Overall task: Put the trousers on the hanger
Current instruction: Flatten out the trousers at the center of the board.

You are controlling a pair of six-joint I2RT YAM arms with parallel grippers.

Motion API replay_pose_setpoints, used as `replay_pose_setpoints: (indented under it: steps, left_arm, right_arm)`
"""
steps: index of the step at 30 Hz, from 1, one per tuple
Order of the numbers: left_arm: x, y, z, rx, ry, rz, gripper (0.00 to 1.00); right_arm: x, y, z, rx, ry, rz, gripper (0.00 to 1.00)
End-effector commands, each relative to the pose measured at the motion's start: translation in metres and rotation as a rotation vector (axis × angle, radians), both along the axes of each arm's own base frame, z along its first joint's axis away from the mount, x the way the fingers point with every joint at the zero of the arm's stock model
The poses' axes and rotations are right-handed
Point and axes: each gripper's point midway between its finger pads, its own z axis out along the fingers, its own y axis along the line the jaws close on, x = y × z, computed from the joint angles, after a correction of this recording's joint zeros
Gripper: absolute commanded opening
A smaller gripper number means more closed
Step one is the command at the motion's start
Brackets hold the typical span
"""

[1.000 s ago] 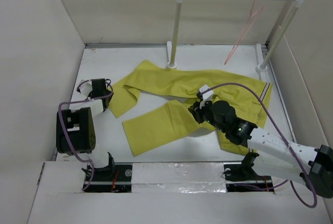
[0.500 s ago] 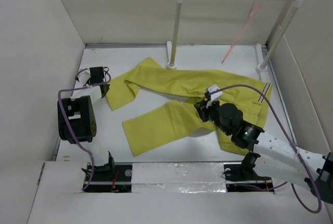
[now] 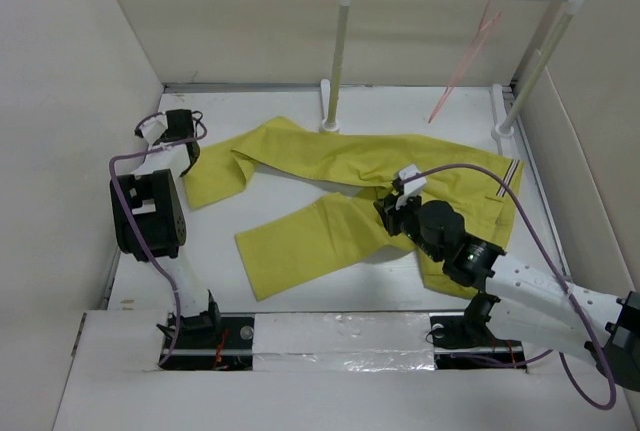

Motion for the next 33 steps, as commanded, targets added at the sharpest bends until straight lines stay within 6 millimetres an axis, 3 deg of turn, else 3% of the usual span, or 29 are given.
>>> replay_pose_setpoints:
  steps: [1,3,4,6,7,8,10,15,17,19,20,21,22,23,24,26,27,28,29,30,31,33]
  left_arm:
    - [0.017,0.025,0.056,0.118,-0.052,0.030,0.00]
    - [0.028,0.032,0.081,0.167,-0.087,0.015,0.00]
    - [0.039,0.036,0.104,0.192,-0.132,0.014,0.00]
    - [0.046,0.044,0.117,0.242,-0.125,0.022,0.00]
    - [0.055,0.049,0.138,0.273,-0.147,0.022,0.00]
    - [0.056,0.051,0.131,0.283,-0.101,0.022,0.00]
    - [0.061,0.058,0.141,0.321,-0.087,0.035,0.00]
    - [0.065,0.063,0.138,0.351,-0.062,0.028,0.01]
    - [0.070,0.051,0.144,0.331,-0.091,-0.010,0.16]
    - [0.072,0.026,0.140,0.296,-0.116,-0.076,0.19]
    - [0.074,0.012,0.157,0.294,-0.179,-0.098,0.20]
    - [0.077,-0.022,0.152,0.254,-0.200,-0.161,0.23]
    - [0.075,-0.039,0.152,0.229,-0.220,-0.182,0.23]
    - [0.073,-0.057,0.170,0.204,-0.287,-0.209,0.23]
    - [0.071,-0.091,0.173,0.176,-0.313,-0.274,0.23]
    - [0.054,-0.126,0.182,0.123,-0.400,-0.319,0.26]
    - [0.045,-0.169,0.181,0.085,-0.427,-0.425,0.26]
    - [0.028,-0.187,0.157,0.070,-0.394,-0.479,0.26]
    - [0.016,-0.207,0.171,0.045,-0.455,-0.525,0.25]
    - [0.004,-0.229,0.163,0.013,-0.451,-0.591,0.24]
    - [-0.021,-0.264,0.137,-0.016,-0.404,-0.694,0.18]
    - [-0.050,-0.294,0.127,-0.059,-0.395,-0.788,0.08]
  right_arm:
    - [0.003,0.000,0.010,0.040,-0.040,-0.017,0.22]
    - [0.003,0.000,0.008,0.038,-0.037,-0.022,0.22]
    - [0.003,-0.001,0.008,0.037,-0.037,-0.023,0.22]
    - [0.003,-0.001,0.007,0.034,-0.038,-0.026,0.22]
    - [0.004,-0.001,0.006,0.031,-0.037,-0.027,0.22]
    - [0.004,-0.001,0.006,0.029,-0.036,-0.029,0.23]
    - [0.005,0.000,0.004,0.022,-0.034,-0.028,0.23]
    - [0.008,0.002,0.000,0.002,-0.021,-0.035,0.25]
    - [0.009,0.001,-0.002,-0.001,-0.016,-0.045,0.27]
    - [0.012,0.001,-0.006,-0.011,-0.007,-0.059,0.29]
    - [0.013,-0.001,-0.008,-0.015,0.001,-0.076,0.28]
    - [0.016,-0.003,-0.010,-0.018,0.009,-0.093,0.12]
    - [0.016,-0.005,-0.012,-0.023,0.016,-0.100,0.04]
    - [0.019,-0.008,-0.012,-0.015,0.020,-0.119,0.00]
    - [0.021,-0.013,-0.013,-0.018,0.023,-0.136,0.00]
    - [0.021,-0.022,-0.011,-0.007,0.022,-0.156,0.00]
    - [0.022,-0.027,-0.011,0.000,0.021,-0.167,0.00]
    - [0.023,-0.035,-0.004,0.027,0.009,-0.190,0.00]
    - [0.024,-0.040,-0.003,0.038,0.005,-0.203,0.00]
    - [0.024,-0.045,-0.004,0.044,0.006,-0.213,0.00]
    - [0.026,-0.055,-0.004,0.046,0.011,-0.244,0.00]
    - [0.026,-0.068,0.003,0.081,0.007,-0.286,0.00]
